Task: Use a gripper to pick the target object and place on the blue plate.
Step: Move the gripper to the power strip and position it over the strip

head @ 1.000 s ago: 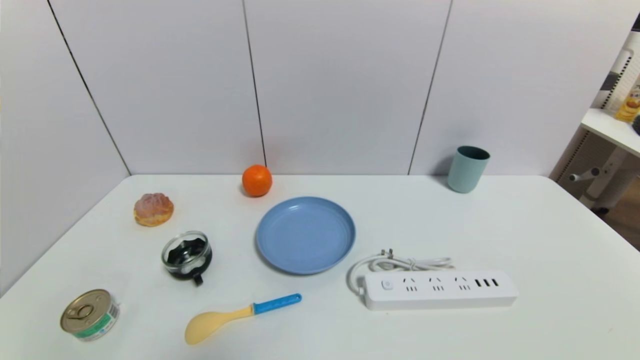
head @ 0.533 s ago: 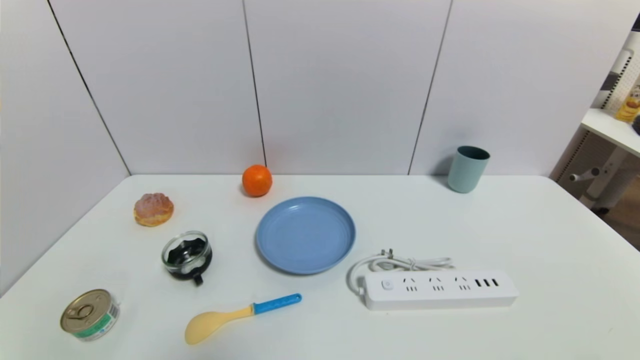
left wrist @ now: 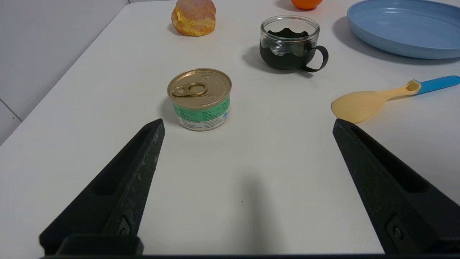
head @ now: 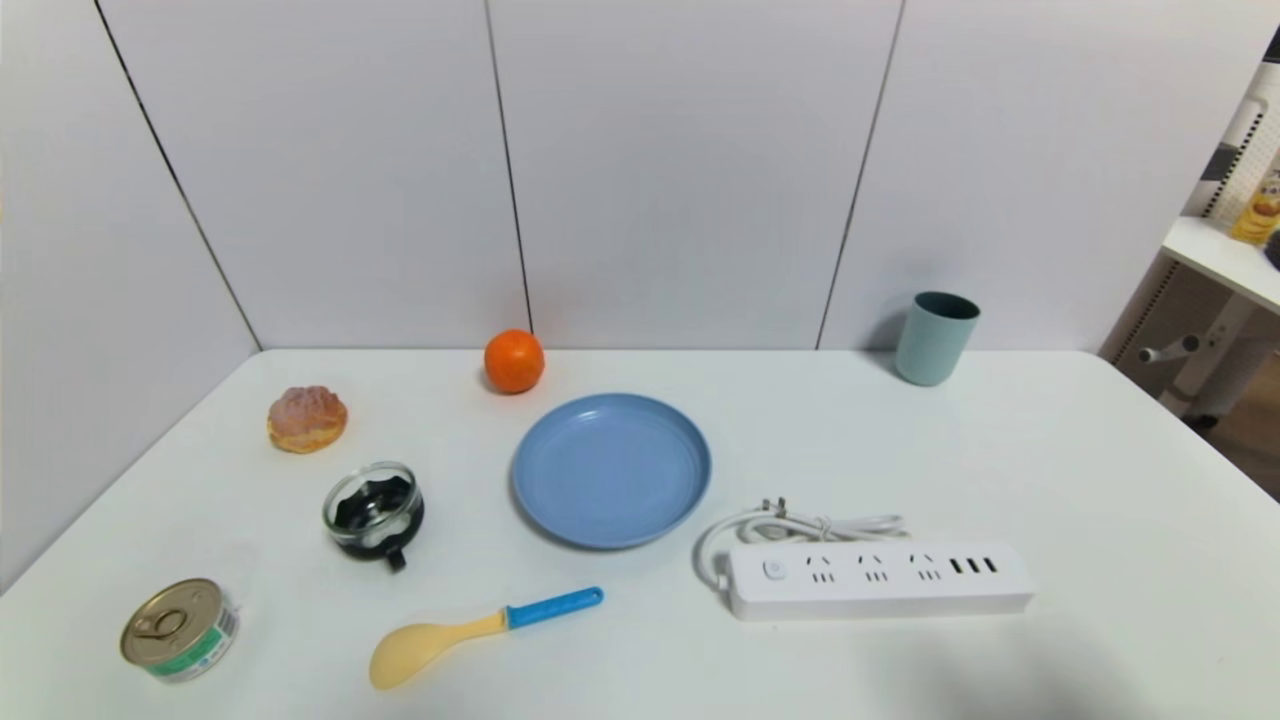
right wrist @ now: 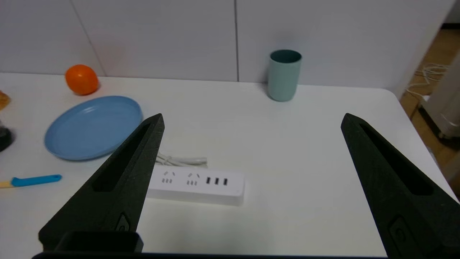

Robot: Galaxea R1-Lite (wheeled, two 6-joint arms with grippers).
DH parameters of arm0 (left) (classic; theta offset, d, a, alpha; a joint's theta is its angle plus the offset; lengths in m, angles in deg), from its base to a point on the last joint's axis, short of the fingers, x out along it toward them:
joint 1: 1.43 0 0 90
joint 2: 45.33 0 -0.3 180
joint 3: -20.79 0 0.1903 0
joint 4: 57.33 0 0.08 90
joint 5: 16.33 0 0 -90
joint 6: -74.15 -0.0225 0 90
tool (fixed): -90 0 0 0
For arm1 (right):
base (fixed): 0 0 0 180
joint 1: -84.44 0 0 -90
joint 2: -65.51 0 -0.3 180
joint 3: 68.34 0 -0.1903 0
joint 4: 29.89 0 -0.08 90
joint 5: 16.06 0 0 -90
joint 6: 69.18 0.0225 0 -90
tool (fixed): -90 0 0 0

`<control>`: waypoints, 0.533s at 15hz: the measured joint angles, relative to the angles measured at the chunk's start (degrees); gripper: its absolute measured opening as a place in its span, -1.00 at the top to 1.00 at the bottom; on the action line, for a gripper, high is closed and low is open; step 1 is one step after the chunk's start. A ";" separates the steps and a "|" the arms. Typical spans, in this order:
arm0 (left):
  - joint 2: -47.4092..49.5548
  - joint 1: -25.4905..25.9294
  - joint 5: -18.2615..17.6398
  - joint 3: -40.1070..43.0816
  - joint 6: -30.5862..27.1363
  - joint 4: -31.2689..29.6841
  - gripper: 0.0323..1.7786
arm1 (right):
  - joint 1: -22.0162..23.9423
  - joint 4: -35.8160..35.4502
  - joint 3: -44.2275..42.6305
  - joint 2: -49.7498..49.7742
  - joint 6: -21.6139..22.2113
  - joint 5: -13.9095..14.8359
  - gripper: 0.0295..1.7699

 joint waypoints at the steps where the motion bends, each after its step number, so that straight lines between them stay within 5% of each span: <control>1: 0.00 0.00 0.00 0.00 -0.02 0.00 -0.90 | -1.93 0.20 -3.52 -3.66 -0.02 -0.35 -0.92; 4: 0.00 0.00 0.00 0.00 0.00 0.00 -0.90 | -4.85 0.72 -12.68 -13.53 -0.66 -5.18 -0.92; 8: 0.00 0.00 0.00 0.00 0.00 0.00 -0.90 | -3.08 0.89 -21.03 -23.81 -7.02 -25.25 -0.92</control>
